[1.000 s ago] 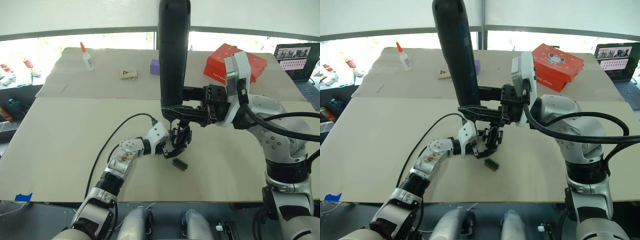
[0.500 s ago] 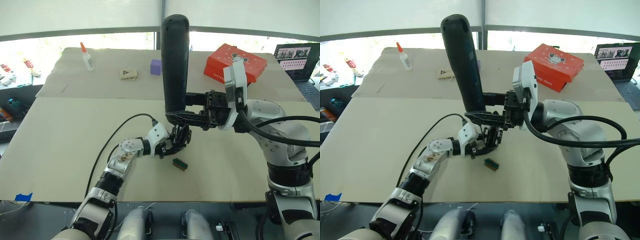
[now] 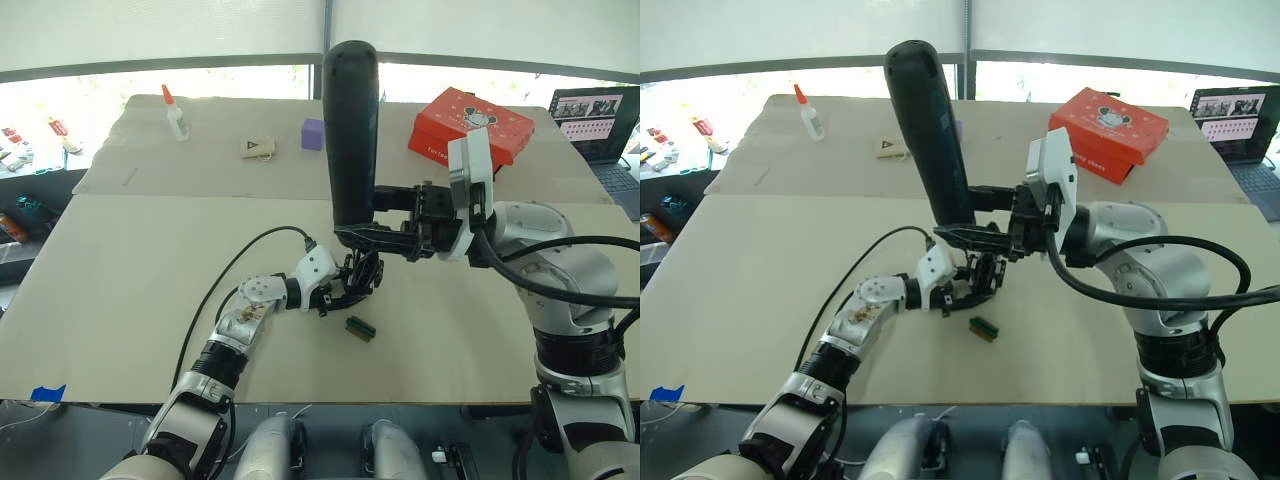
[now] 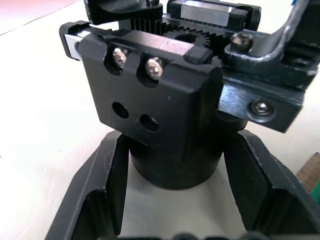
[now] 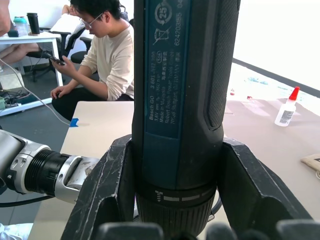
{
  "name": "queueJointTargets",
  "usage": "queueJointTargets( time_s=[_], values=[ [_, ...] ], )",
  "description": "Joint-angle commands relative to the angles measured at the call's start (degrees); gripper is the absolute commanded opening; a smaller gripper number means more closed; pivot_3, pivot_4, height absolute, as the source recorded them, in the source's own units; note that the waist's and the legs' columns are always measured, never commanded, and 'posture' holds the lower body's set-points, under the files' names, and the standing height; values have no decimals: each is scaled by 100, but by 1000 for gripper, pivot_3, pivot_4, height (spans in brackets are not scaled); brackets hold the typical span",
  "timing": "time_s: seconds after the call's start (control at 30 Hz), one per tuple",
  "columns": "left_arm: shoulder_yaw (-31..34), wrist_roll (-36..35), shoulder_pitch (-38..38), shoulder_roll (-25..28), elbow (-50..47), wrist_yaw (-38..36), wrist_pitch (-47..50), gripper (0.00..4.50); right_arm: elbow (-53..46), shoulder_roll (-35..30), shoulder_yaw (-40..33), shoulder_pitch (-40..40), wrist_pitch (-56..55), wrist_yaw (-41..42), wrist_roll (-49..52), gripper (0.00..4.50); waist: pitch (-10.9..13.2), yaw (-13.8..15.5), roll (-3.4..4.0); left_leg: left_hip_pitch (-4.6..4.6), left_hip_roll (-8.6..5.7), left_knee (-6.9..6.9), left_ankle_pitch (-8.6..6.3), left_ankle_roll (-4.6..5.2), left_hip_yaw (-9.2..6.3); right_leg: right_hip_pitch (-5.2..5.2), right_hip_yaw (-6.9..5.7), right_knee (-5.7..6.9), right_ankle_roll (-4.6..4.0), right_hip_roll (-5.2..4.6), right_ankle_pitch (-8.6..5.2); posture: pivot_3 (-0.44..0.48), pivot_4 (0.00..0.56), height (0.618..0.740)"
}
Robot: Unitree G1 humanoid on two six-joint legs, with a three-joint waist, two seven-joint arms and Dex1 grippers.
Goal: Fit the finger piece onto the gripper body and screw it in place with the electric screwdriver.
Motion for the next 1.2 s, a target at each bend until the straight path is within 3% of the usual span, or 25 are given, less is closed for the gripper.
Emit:
queueJointTargets(
  time_s=[0.03, 1.2],
  values=[
    [17, -23, -77, -23, -53, 12, -33, 2258, -107, 19, -187, -79, -246, 43, 42, 1922, 0, 0, 0, 0, 0, 0, 0, 0, 0, 0, 0, 0, 0, 0, 0, 0, 150, 740],
    [61, -74, -139, 5, -56, -61, -27, 2258, -151, 8, -83, -72, -273, 160, -165, 1922, 0, -9, 0, 0, 0, 0, 0, 0, 0, -1, 0, 0, 0, 0, 0, 0, 150, 740]
  ],
)
